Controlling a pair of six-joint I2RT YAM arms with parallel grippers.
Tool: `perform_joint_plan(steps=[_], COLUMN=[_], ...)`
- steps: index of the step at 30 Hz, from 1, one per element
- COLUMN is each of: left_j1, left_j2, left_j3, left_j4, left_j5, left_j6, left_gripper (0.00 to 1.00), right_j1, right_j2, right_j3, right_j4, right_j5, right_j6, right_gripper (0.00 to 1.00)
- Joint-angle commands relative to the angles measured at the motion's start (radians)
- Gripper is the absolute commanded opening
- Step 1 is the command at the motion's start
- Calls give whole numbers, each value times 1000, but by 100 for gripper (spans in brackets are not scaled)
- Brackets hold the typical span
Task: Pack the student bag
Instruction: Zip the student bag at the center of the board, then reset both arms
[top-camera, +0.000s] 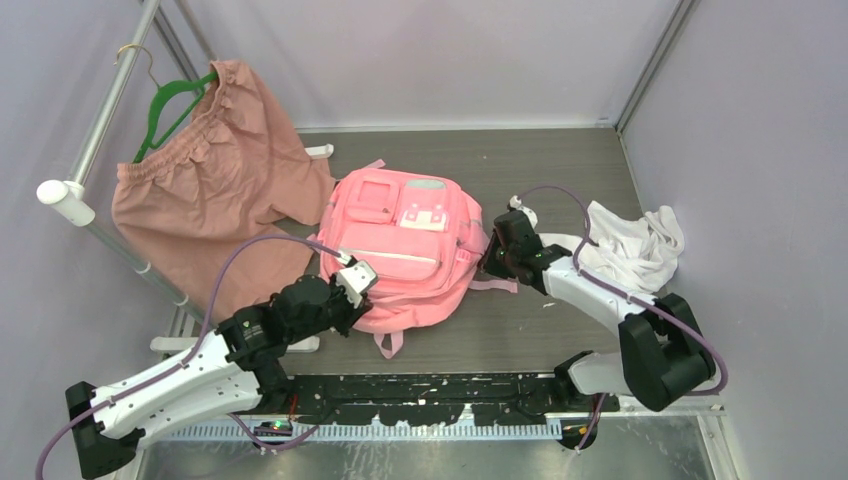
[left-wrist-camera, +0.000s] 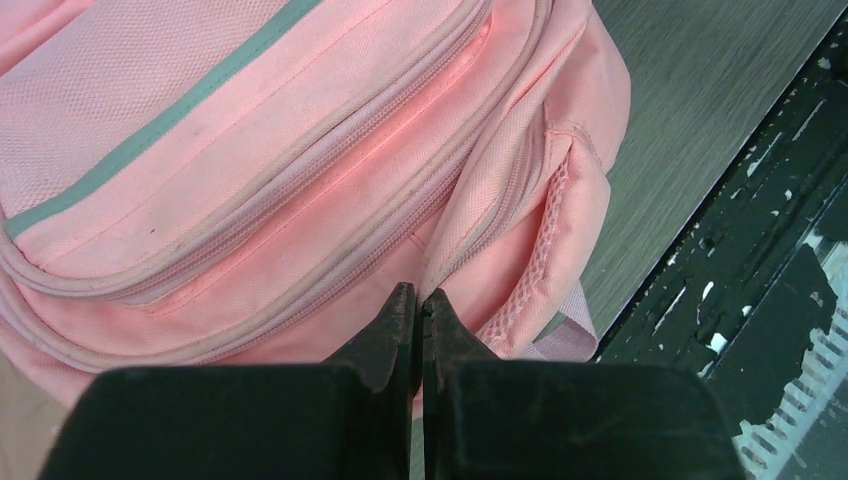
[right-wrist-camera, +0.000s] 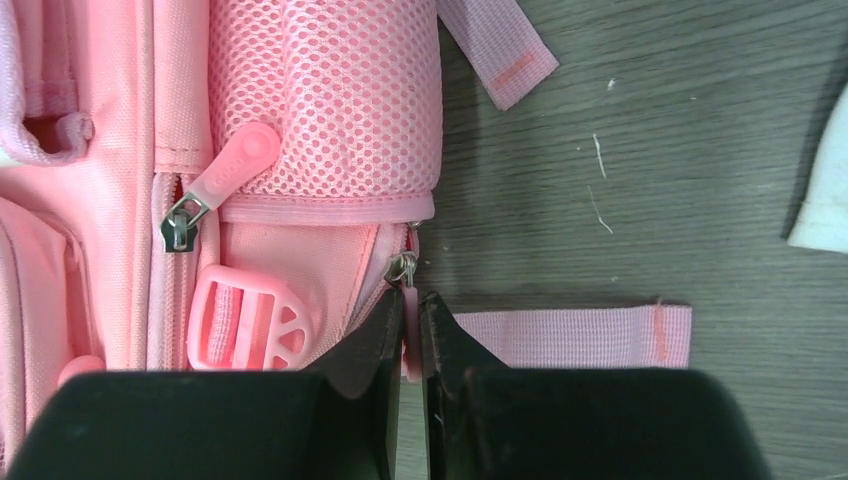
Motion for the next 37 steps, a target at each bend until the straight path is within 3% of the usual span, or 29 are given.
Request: perform_joint_plan(steps=[1,6,9,10,12,15,16,18,25,30,37], left_j1=[8,8,8,8,8,9,9,10,10,10,10], left_j2=[-43,-63,-46,-34,2,48,64,103,259,226,225], left_j3=[38,48,74,90,135,215,244,318,637,634,636], left_j4=[-2,10,16,15,-1,-34,-48,-95,-311,-236,-262], left_j5=[-29,-1,21,6,-54,-148,-181,-255,-290,-268,-262], left_j6=[-37,-25,-30,-36,-70,-139,-170,-254,-336,-304,-302], left_gripper=[0,0,0,5,55,99,99,100,100,100,100], right_j1=[-40,-87,-105,-106,-105,-105,-105,-105,-105,-105,-106], right_j2=[39,79,61,40,-18,-110,-136,-188,-337,-469,-583], right_j3=[47,69,103,113,137,195,225,292,491,517,428], right_j4=[64,30,-45,-71,-144,-291,-351,-469,-758,-779,-711], right_j5=[108,122,122,128,149,216,246,322,673,777,810], right_j6=[-62,-101,-113,-113,-111,-111,-111,-110,-11,4,1], right_gripper=[1,3,29,40,59,84,93,99,100,100,100])
